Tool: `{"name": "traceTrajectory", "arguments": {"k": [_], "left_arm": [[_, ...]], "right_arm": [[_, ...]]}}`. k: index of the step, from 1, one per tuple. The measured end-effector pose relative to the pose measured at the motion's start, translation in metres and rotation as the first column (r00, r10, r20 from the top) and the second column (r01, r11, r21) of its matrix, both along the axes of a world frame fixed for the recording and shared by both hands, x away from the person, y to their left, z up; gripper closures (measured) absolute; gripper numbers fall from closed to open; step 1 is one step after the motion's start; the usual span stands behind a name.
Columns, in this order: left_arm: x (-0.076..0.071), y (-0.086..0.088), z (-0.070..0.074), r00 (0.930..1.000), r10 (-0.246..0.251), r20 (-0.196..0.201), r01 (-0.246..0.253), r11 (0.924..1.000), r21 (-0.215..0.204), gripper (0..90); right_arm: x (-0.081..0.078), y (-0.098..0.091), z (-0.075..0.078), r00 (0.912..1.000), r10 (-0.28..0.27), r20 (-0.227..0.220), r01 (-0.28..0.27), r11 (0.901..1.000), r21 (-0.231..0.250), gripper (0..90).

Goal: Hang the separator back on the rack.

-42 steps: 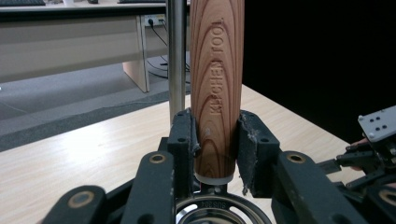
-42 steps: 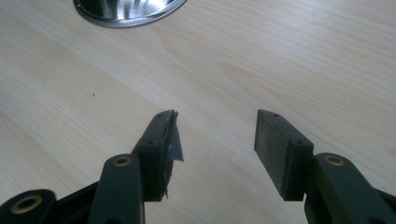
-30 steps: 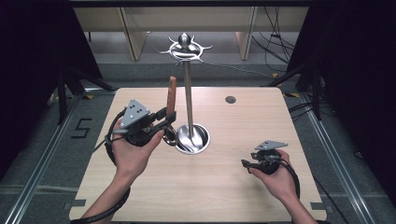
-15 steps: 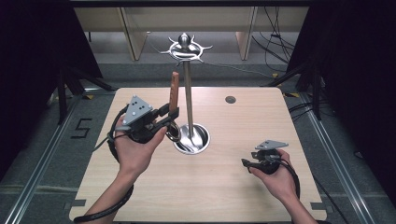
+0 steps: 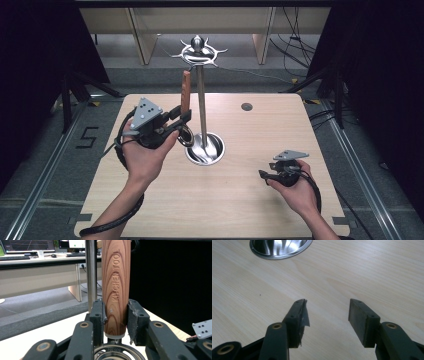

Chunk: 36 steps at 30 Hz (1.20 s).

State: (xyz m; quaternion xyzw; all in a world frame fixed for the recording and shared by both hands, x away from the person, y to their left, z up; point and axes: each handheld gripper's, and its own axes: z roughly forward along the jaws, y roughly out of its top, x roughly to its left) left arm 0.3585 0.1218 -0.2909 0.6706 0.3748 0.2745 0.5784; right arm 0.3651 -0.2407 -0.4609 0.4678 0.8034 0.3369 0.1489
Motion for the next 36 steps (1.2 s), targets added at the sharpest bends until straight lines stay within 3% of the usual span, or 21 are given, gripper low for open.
{"name": "traceTrajectory", "arguments": {"k": [7,11,12,16,19,20,24,25,26,30,32,35,36], "left_arm": [[0.001,0.0,0.005,0.9999,0.009,0.01,-0.009,0.9999,0.007,68.1],[0.004,-0.001,0.007,0.9998,0.017,0.014,-0.017,0.9998,0.012,68.1],[0.004,-0.001,0.007,0.9997,0.018,0.015,-0.018,0.9998,0.012,68.1],[0.005,-0.003,0.01,0.9995,0.021,0.023,-0.021,0.9997,0.016,68.1],[0.006,-0.005,0.01,0.9996,0.023,0.013,-0.024,0.9996,0.013,68.1],[0.008,-0.004,0.011,0.9992,0.028,0.027,-0.029,0.9993,0.024,68.1],[0.009,-0.006,0.01,0.9992,0.037,0.015,-0.037,0.999,0.026,68.1],[0.01,-0.007,0.01,0.9991,0.04,0.014,-0.04,0.9989,0.026,68.1],[0.01,-0.006,0.01,0.9985,0.047,0.029,-0.048,0.9981,0.038,68.1],[0.012,-0.007,0.009,0.9981,0.055,0.029,-0.056,0.9972,0.049,68.1],[0.012,-0.008,0.008,0.9985,0.053,0.016,-0.054,0.9979,0.037,68.0],[0.015,-0.008,0.008,0.9977,0.061,0.031,-0.062,0.997,0.046,68.1],[0.015,-0.01,0.007,0.998,0.061,0.016,-0.061,0.9974,0.038,68.1]], "right_arm": [[0.0,0.001,0.0,1.0,0.0,-0.008,0.0,1.0,-0.002,48.8],[0.001,-0.001,0.0,0.9998,0.015,0.01,-0.015,0.9998,-0.015,48.7],[0.0,0.0,0.0,1.0,0.002,-0.005,-0.003,1.0,-0.007,48.7],[0.001,-0.001,-0.001,0.9997,0.01,0.02,-0.01,0.9999,-0.012,48.7],[0.001,0.0,0.0,1.0,0.005,0.001,-0.005,1.0,-0.004,48.7],[0.001,0.0,0.0,1.0,0.004,0.001,-0.004,1.0,-0.003,48.7],[0.001,-0.001,0.0,1.0,0.004,0.002,-0.004,1.0,-0.006,48.7],[0.001,-0.001,-0.002,0.9997,0.014,0.021,-0.014,0.9998,-0.015,48.7],[0.001,-0.001,0.0,1.0,0.004,0.001,-0.004,1.0,-0.006,48.7],[0.001,0.0,0.0,1.0,0.005,0.0,-0.005,1.0,-0.004,48.7],[0.001,-0.001,0.0,0.9999,0.015,0.005,-0.015,0.9998,-0.013,48.7],[0.001,-0.001,0.0,0.9999,0.016,0.005,-0.016,0.9998,-0.014,48.6],[0.002,-0.001,-0.001,0.9999,0.015,0.005,-0.015,0.9998,-0.014,48.6]]}}
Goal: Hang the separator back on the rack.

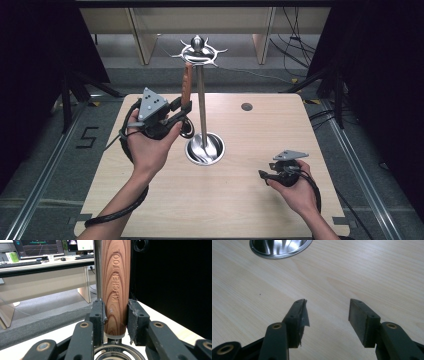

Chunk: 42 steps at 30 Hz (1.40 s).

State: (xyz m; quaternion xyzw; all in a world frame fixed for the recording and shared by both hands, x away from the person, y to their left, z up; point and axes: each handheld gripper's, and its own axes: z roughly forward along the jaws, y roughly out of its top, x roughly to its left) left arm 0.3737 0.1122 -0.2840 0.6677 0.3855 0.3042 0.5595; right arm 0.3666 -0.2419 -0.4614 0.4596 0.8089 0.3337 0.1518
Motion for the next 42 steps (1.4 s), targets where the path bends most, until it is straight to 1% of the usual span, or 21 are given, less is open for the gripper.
{"name": "traceTrajectory", "arguments": {"k": [1,2,3,4,5,6,10,11,12,15,16,19,20,23,25,26,27,30,35,42], "left_arm": [[0.0,0.0,0.0,1.0,0.001,0.0,-0.001,1.0,0.003,68.1],[0.001,0.0,0.0,0.9998,0.006,0.017,-0.007,0.9999,0.014,68.1],[0.001,-0.001,-0.001,1.0,0.006,0.005,-0.006,1.0,0.003,68.0],[0.002,-0.002,-0.001,1.0,0.008,0.002,-0.008,1.0,0.006,68.1],[0.003,-0.001,0.0,0.9998,0.013,0.017,-0.013,0.9998,0.018,68.0],[0.003,-0.003,-0.001,0.9999,0.01,0.006,-0.01,0.9999,0.003,68.0],[0.005,-0.005,0.0,0.9997,0.021,0.015,-0.021,0.9998,0.007,68.0],[0.006,-0.005,0.0,0.9992,0.028,0.03,-0.028,0.9994,0.017,68.0],[0.006,-0.006,0.0,0.9995,0.026,0.02,-0.026,0.9997,0.006,68.0],[0.007,-0.008,-0.001,0.9992,0.033,0.023,-0.033,0.9994,0.008,68.0],[0.008,-0.008,0.0,0.9985,0.04,0.037,-0.041,0.999,0.021,68.0],[0.01,-0.009,-0.001,0.9981,0.047,0.039,-0.048,0.9986,0.021,67.9],[0.01,-0.011,-0.002,0.9985,0.046,0.028,-0.047,0.9989,0.008,68.0],[0.012,-0.013,-0.003,0.9979,0.057,0.031,-0.057,0.9983,0.005,67.9],[0.013,-0.014,-0.004,0.9976,0.061,0.033,-0.061,0.9981,0.007,67.9],[0.015,-0.014,-0.004,0.9967,0.066,0.047,-0.067,0.9976,0.018,67.9],[0.015,-0.015,-0.004,0.9966,0.067,0.049,-0.068,0.9974,0.021,67.9],[0.017,-0.017,-0.004,0.9964,0.07,0.047,-0.071,0.9973,0.019,67.8],[0.019,-0.018,-0.004,0.9963,0.073,0.045,-0.074,0.9969,0.026,67.8],[0.022,-0.02,-0.005,0.9954,0.081,0.052,-0.082,0.9961,0.032,67.7]], "right_arm": [[0.0,0.0,0.0,1.0,0.0,-0.001,0.0,1.0,0.0,48.6],[0.0,0.0,0.0,1.0,0.0,-0.001,0.0,1.0,0.0,48.6],[0.0,0.0,0.0,1.0,0.0,-0.001,0.0,1.0,-0.003,48.6],[0.0,0.0,0.0,1.0,0.0,-0.001,0.0,1.0,-0.003,48.6],[0.0,0.0,0.0,1.0,0.001,-0.004,-0.001,1.0,-0.003,48.5],[0.0,0.0,0.0,1.0,0.001,-0.003,-0.001,1.0,-0.006,48.5],[0.0,0.0,0.0,1.0,0.0,-0.003,0.0,1.0,0.0,48.5],[0.0,0.0,0.0,1.0,0.0,-0.002,0.0,1.0,-0.003,48.5],[0.0,0.0,0.0,1.0,0.0,-0.002,0.0,1.0,-0.003,48.5],[0.0,0.0,0.0,1.0,0.0,-0.003,0.0,1.0,-0.003,48.5],[0.0,0.0,0.0,1.0,0.0,-0.003,0.0,1.0,-0.003,48.5],[0.0,0.0,-0.001,1.0,-0.005,-0.007,0.005,1.0,0.003,48.4],[0.0,0.0,0.0,1.0,-0.002,-0.006,0.002,1.0,0.0,48.4],[0.0,0.0,0.0,1.0,0.001,-0.003,-0.001,1.0,-0.003,48.4],[0.0,0.0,0.0,1.0,0.001,-0.003,-0.001,1.0,-0.003,48.4],[0.0,0.0,0.0,1.0,0.001,-0.003,-0.001,1.0,-0.003,48.4],[0.0,0.0,0.0,1.0,0.001,-0.003,-0.001,1.0,-0.003,48.4],[0.0,0.0,0.0,1.0,0.002,-0.003,-0.002,1.0,-0.003,48.4],[0.0,0.0,0.0,1.0,0.003,-0.004,-0.003,1.0,0.0,48.4],[0.0,0.0,0.0,1.0,0.0,-0.002,0.0,1.0,0.001,48.4]]}}
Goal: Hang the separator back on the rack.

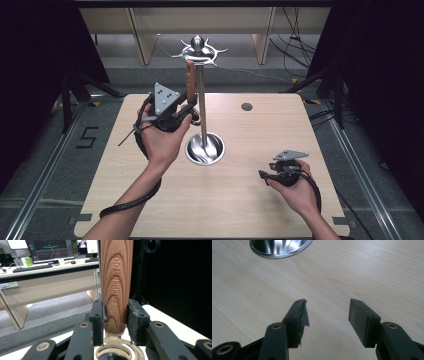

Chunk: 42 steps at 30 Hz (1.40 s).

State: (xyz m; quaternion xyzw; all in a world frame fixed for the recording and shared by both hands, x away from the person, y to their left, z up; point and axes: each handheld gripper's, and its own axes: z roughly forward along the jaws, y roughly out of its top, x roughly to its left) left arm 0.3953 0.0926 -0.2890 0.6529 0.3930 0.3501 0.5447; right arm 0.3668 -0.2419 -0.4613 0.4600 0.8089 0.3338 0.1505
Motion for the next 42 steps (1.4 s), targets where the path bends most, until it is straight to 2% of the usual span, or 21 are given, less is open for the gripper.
{"name": "traceTrajectory", "arguments": {"k": [14,16,20,34,36,37,38,39,40,42], "left_arm": [[0.0043,-0.0032,-0.0033,0.9999,0.013,0.002,-0.013,0.9999,0.008,67.5],[0.0041,-0.0029,-0.0042,0.9999,0.012,0.0,-0.012,0.9999,0.009,67.4],[0.0042,-0.0024,-0.0064,0.9999,0.012,-0.005,-0.012,0.9998,0.014,67.3],[0.0022,-0.0001,-0.0085,0.9999,-0.004,-0.011,0.004,0.9999,0.014,66.5],[0.0014,0.0008,-0.0085,0.9999,-0.008,-0.012,0.008,0.9999,0.011,66.0],[0.0009,0.0018,-0.0083,0.9999,-0.01,-0.013,0.011,0.9998,0.016,65.6],[-0.0003,0.0019,-0.0087,0.9995,-0.019,-0.027,0.019,0.9998,-0.004,65.2],[-0.0008,0.0028,-0.0085,0.9994,-0.022,-0.027,0.022,0.9997,-0.009,65.1],[-0.0016,0.0036,-0.0081,0.9992,-0.027,-0.028,0.027,0.9995,-0.017,65.0],[-0.0028,0.006,-0.0068,0.9993,-0.032,-0.019,0.032,0.9995,0.0,64.4]], "right_arm": [[0.0,-0.0003,0.0002,1.0,0.0,0.002,0.0,1.0,-0.001,48.4],[-0.0011,0.0011,0.0001,0.9998,-0.015,-0.009,0.015,0.9998,0.012,48.4],[0.0001,-0.0002,0.0001,1.0,0.001,0.002,-0.001,1.0,0.0,48.3],[0.0,-0.0002,0.0001,1.0,0.001,0.001,-0.001,1.0,-0.001,48.3],[-0.0012,0.0011,0.0001,0.9998,-0.015,-0.009,0.016,0.9998,0.012,48.2],[-0.0009,0.0007,0.0001,0.9999,-0.01,-0.003,0.01,0.9999,0.007,48.2],[-0.0008,0.0006,0.0001,0.9999,-0.01,-0.002,0.01,0.9999,0.006,48.2],[0.0,-0.0003,-0.0013,0.9998,0.002,0.021,-0.002,1.0,-0.005,48.2],[-0.0001,-0.0001,-0.0011,0.9998,-0.001,0.022,0.001,1.0,-0.001,48.2],[-0.0001,-0.0003,-0.0001,0.9997,0.001,0.024,-0.001,1.0,-0.003,48.3]]}}
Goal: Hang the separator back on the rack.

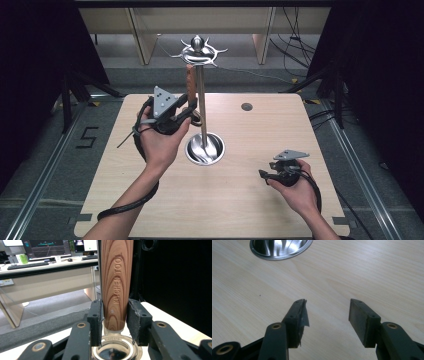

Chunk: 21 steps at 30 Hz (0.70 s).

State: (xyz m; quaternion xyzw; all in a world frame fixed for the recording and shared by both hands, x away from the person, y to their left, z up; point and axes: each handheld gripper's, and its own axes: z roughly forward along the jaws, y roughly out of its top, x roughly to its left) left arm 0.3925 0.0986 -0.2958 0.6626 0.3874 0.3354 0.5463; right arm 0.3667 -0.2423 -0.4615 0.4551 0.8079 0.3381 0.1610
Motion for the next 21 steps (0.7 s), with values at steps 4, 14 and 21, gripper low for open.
{"name": "traceTrajectory", "arguments": {"k": [4,14,21], "left_arm": [[-0.003,0.004,0.002,1.0,-0.005,0.0,0.005,1.0,-0.001,62.7],[-0.014,0.014,0.006,0.9981,-0.05,-0.036,0.05,0.9987,-0.012,56.1],[-0.021,0.028,0.006,0.9944,-0.079,-0.071,0.076,0.9963,-0.04,51.7]], "right_arm": [[0.001,-0.001,0.0,1.0,0.006,-0.003,-0.006,1.0,-0.004,48.2],[0.0,-0.001,0.001,1.0,-0.001,-0.007,0.001,1.0,-0.002,48.1],[-0.001,0.0,0.0,0.9999,-0.017,0.0,0.017,0.9998,0.01,47.9]]}}
